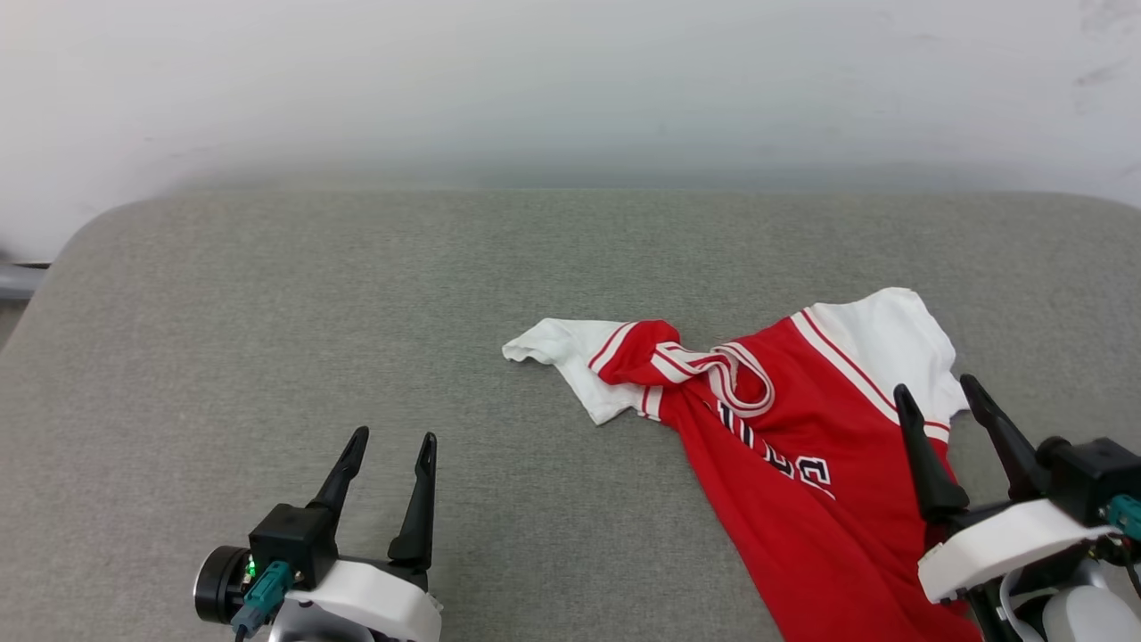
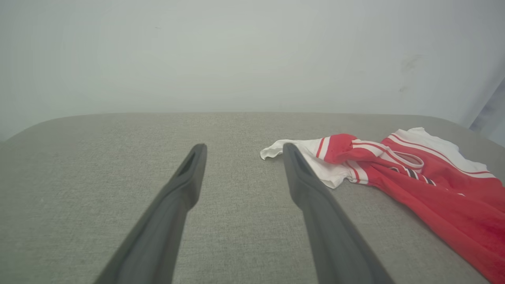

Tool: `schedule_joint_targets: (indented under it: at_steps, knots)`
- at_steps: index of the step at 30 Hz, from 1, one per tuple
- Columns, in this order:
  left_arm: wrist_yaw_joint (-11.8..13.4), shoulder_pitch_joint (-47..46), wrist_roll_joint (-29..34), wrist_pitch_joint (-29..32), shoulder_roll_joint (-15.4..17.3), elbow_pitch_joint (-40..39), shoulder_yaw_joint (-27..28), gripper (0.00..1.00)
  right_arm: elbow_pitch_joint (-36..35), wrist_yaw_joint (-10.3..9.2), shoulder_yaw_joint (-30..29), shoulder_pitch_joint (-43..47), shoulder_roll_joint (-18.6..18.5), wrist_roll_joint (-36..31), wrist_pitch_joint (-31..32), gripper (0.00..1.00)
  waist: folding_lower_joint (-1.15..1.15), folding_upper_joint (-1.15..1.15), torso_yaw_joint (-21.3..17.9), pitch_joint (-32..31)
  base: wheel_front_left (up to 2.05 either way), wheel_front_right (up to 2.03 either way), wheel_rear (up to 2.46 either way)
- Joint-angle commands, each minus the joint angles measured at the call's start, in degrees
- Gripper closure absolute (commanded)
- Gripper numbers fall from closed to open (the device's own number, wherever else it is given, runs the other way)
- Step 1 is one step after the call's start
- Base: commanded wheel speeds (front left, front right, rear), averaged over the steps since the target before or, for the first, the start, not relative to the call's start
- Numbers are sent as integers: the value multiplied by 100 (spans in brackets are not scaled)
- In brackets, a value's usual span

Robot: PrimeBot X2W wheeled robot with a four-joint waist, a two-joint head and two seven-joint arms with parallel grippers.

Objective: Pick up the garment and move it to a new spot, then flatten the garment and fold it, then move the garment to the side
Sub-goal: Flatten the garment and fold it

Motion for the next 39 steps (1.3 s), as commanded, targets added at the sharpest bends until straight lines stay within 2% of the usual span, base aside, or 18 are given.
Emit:
schedule_joint_targets:
  at_steps: [1, 5, 7, 11, 14, 15, 18, 20, 22, 27, 39]
  knots:
    - [-23, -25, -41, -13, 38, 42, -14, 0, -99, -4, -97, 104, 76, -93, 14, 0, 1, 0, -97, 40, 0, 0, 0]
    - [-46, -328, -129, -5, 184, 239, -162, 0, -394, -3, -231, 239, 235, -244, 185, 0, 1, 0, -235, 169, 0, 0, 0]
    - [-49, -613, -267, 279, 276, 379, -307, 0, -557, -4, -221, 263, 231, -274, 284, 0, 1, 0, -284, 267, 0, 0, 0]
    - [-56, -1489, -861, 1702, 602, 578, -977, 0, -816, -4, -307, 293, 189, -338, 460, 0, 1, 0, -343, 474, 0, 0, 0]
    - [-57, -2319, -1421, 2981, 998, 665, -1391, 0, -992, -4, -313, 191, 161, -382, 566, 0, 1, 0, -434, 695, 0, 0, 0]
    - [-57, -2319, -1421, 2981, 998, 665, -1391, 0, -992, -4, -313, 191, 161, -382, 566, 0, 1, 0, -434, 695, 0, 0, 0]
    - [-58, -2978, -2155, 4337, 1270, 820, -1724, 0, -1121, -5, -282, 29, 188, -410, 607, 0, 1, 0, -592, 909, 0, 0, 0]
    - [-57, -3472, -2429, 4864, 1559, 879, -1719, 0, -1175, -5, -244, -61, 250, -420, 615, 0, 1, 0, -722, 1054, 0, 0, 0]
    - [-57, -3745, -2609, 5199, 1650, 1004, -1752, 0, -1193, -5, -228, -141, 310, -427, 583, 0, 1, 0, -838, 1192, 0, 0, 0]
    - [-48, -4260, -2594, 5566, 1896, 1405, -1802, 0, -1121, -4, -152, -252, 421, -415, 498, 0, 1, 0, -1055, 1452, 0, 0, 0]
    - [-39, -4369, -2376, 5738, 2069, 2212, -2175, 0, -856, -4, -170, -385, 543, -408, 292, 0, 1, 0, -1306, 1761, 0, 0, 0]
